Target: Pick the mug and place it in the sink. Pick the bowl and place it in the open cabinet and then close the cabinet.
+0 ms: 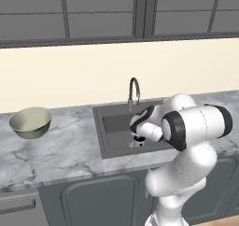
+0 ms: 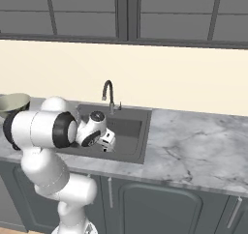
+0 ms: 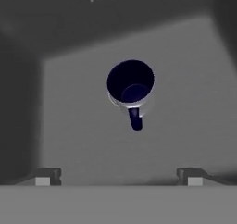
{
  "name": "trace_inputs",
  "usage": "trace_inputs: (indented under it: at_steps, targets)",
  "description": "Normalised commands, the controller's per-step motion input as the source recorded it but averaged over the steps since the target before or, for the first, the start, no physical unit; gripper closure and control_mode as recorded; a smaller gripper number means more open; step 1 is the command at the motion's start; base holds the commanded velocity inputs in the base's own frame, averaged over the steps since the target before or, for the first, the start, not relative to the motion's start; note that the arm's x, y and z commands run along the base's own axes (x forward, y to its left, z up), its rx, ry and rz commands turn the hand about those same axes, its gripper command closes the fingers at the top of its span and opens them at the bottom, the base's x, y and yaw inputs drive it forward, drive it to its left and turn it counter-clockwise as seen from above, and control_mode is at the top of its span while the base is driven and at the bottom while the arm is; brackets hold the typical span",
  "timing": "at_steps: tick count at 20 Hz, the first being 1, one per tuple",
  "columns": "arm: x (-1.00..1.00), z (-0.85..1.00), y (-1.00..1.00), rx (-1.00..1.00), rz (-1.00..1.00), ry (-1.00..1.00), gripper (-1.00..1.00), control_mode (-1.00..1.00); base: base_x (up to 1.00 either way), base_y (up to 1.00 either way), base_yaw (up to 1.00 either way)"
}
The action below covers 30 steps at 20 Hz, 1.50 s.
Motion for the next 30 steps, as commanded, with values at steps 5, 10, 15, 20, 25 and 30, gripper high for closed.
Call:
trace_inputs:
  at_steps: [5, 10, 15, 20, 25, 30]
  targets:
    - [-0.55, 0.45, -0.04, 0.0, 0.0, -0.01, -1.0, -1.0, 0.0, 0.0, 0.0]
    - [-0.47, 0.65, 0.0, 0.0, 0.0, -0.05, -1.0, -1.0, 0.0, 0.0, 0.0]
    - [-0.27, 0.75, 0.0, 0.0, 0.0, -0.02, -1.0, -1.0, 0.0, 0.0, 0.0]
    - [-0.34, 0.51, 0.0, 0.0, 0.0, -0.01, -1.0, -1.0, 0.0, 0.0, 0.0]
    - [-0.2, 0.5, 0.0, 0.0, 0.0, 0.0, -1.0, -1.0, 0.0, 0.0, 0.0]
    - [-0.03, 0.64, 0.0, 0.0, 0.01, 0.0, -1.0, -1.0, 0.0, 0.0, 0.0]
